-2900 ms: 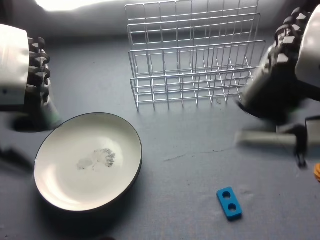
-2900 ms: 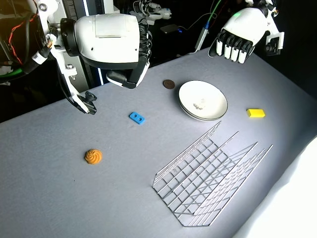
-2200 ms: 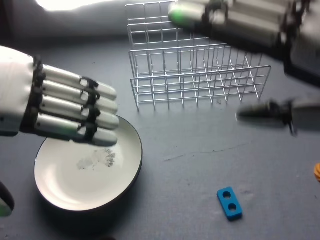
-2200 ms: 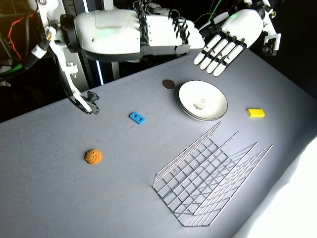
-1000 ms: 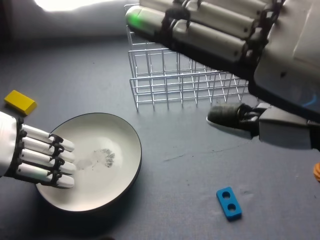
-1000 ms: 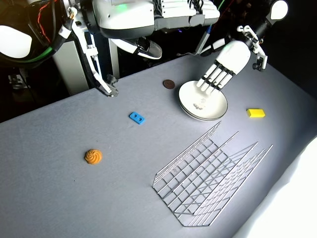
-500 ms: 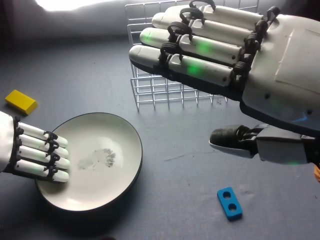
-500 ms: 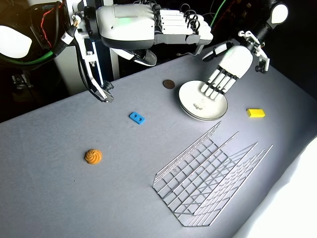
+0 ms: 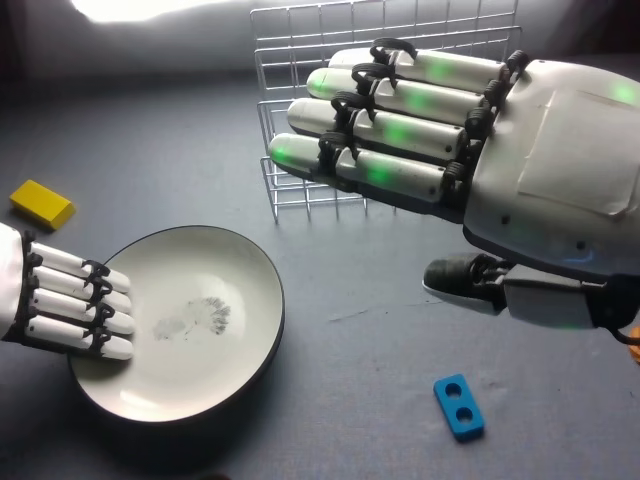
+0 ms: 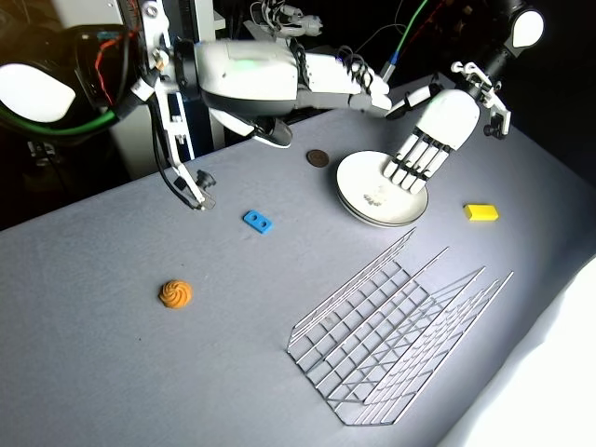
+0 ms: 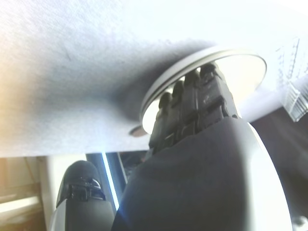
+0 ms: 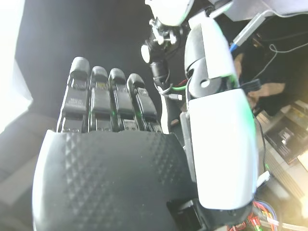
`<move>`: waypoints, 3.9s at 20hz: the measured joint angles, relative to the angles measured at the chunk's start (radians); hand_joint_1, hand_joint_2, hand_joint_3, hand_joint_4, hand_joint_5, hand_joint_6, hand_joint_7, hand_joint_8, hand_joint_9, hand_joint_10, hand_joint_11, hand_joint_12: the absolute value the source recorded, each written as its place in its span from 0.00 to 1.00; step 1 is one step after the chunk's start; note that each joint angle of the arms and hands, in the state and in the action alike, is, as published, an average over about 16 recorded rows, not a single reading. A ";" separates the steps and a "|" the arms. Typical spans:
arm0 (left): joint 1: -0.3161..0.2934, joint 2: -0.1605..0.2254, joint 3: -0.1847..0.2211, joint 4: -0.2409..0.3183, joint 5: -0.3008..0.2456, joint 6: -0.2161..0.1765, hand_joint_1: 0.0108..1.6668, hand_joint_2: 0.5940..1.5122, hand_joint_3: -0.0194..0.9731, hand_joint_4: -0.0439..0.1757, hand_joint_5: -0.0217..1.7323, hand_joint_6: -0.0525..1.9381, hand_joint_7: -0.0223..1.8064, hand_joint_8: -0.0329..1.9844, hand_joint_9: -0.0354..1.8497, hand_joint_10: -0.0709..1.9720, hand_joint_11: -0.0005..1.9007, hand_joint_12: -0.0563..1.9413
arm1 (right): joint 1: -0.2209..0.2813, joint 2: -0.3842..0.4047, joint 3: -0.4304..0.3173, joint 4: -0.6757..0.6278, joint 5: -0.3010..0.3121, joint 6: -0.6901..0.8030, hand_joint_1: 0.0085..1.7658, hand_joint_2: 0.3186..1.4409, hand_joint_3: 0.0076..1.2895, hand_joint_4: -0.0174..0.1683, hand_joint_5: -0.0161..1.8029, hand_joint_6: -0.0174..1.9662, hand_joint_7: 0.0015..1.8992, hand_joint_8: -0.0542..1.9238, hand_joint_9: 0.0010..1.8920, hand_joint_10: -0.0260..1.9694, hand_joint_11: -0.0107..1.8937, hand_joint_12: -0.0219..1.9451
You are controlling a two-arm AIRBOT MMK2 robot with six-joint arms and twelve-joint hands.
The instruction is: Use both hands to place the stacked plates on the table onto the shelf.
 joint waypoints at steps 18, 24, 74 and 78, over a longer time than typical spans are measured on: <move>-0.027 -0.037 -0.054 -0.012 0.039 -0.021 0.00 0.50 0.04 0.19 0.01 0.02 0.01 0.01 0.03 0.03 0.01 0.03 | -0.003 -0.124 0.086 -0.019 -0.109 -0.103 0.62 0.68 0.01 0.12 0.08 0.02 0.03 0.03 0.02 0.02 0.01 0.21; -0.062 -0.046 -0.096 -0.003 0.064 -0.041 0.00 0.50 0.04 0.19 0.01 0.02 0.01 0.01 0.03 0.04 0.01 0.03 | -0.006 -0.169 0.123 -0.018 -0.164 -0.109 0.64 0.67 0.01 0.12 0.11 0.02 0.07 0.03 0.06 0.02 0.01 0.30; -0.204 0.054 -0.107 -0.022 0.025 -0.114 0.00 0.51 0.03 0.20 0.02 0.04 0.02 0.01 0.03 0.04 0.01 0.03 | -0.017 -0.493 0.393 0.023 -0.085 -0.162 0.64 0.57 0.00 0.09 0.57 0.33 0.59 0.41 0.69 0.05 0.42 0.58; -0.224 0.087 -0.100 -0.018 0.013 -0.134 0.00 0.51 0.03 0.20 0.02 0.04 0.02 0.01 0.03 0.04 0.01 0.03 | 0.000 -0.449 0.346 0.026 -0.084 -0.162 0.65 0.57 0.00 0.11 0.57 0.35 0.59 0.42 0.69 0.06 0.42 0.57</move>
